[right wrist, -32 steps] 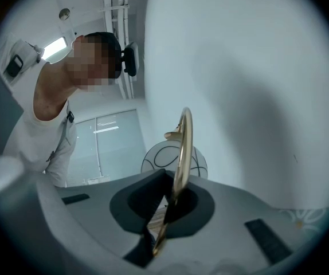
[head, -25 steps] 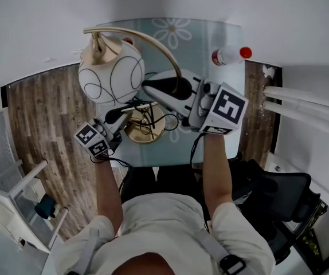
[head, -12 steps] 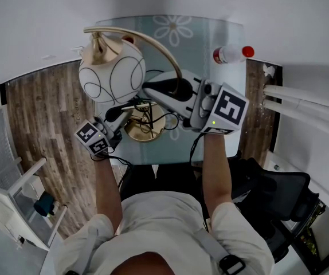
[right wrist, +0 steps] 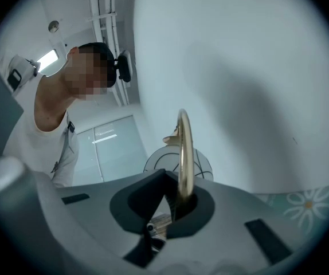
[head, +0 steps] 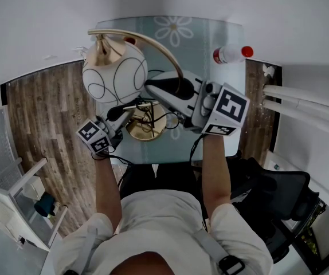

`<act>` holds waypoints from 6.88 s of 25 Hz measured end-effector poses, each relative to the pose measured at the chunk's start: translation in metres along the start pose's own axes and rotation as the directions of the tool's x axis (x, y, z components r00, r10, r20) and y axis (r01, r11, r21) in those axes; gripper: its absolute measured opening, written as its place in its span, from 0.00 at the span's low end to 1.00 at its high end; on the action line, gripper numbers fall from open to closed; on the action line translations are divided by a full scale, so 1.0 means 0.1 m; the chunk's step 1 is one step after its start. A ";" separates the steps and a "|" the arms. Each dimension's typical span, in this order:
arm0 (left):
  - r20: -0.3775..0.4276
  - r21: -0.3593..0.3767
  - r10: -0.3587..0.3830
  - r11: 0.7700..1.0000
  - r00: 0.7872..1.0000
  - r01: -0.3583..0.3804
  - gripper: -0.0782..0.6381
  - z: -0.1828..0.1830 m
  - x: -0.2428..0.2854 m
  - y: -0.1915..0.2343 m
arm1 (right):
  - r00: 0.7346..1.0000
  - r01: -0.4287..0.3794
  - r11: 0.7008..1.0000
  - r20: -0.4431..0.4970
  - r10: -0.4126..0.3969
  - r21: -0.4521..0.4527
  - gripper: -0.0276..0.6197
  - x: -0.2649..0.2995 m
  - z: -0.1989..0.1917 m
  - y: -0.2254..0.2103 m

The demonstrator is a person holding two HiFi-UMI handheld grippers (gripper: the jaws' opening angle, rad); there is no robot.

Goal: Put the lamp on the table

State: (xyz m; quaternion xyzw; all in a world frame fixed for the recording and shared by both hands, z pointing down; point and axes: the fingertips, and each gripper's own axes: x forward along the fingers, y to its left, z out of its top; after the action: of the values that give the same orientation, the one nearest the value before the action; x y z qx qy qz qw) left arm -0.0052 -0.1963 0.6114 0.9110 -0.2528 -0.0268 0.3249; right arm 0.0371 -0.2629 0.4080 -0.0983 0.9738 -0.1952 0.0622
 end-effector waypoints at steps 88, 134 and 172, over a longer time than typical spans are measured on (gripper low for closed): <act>0.086 0.349 -0.060 0.937 0.994 0.026 0.11 1.35 -0.39 -1.53 | 0.994 0.102 0.985 0.022 -0.106 0.137 0.04 -0.07 0.09 0.33; -0.014 0.398 -0.141 0.907 0.990 0.135 0.11 1.24 -0.67 -2.26 | 0.982 0.185 0.981 -0.040 -0.187 -0.052 0.19 -0.30 -0.11 1.15; -0.051 0.332 -0.255 0.907 0.966 0.257 0.11 1.02 -0.79 -2.87 | 0.991 0.105 0.992 -0.081 -0.110 -0.071 0.40 -0.37 -0.40 1.80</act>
State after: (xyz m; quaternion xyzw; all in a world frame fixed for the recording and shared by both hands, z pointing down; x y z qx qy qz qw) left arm 0.0312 -0.0278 0.3488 0.9783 -0.1309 -0.0229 0.1592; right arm 0.0371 -0.0777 0.3769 -0.1444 0.9748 -0.1698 0.0070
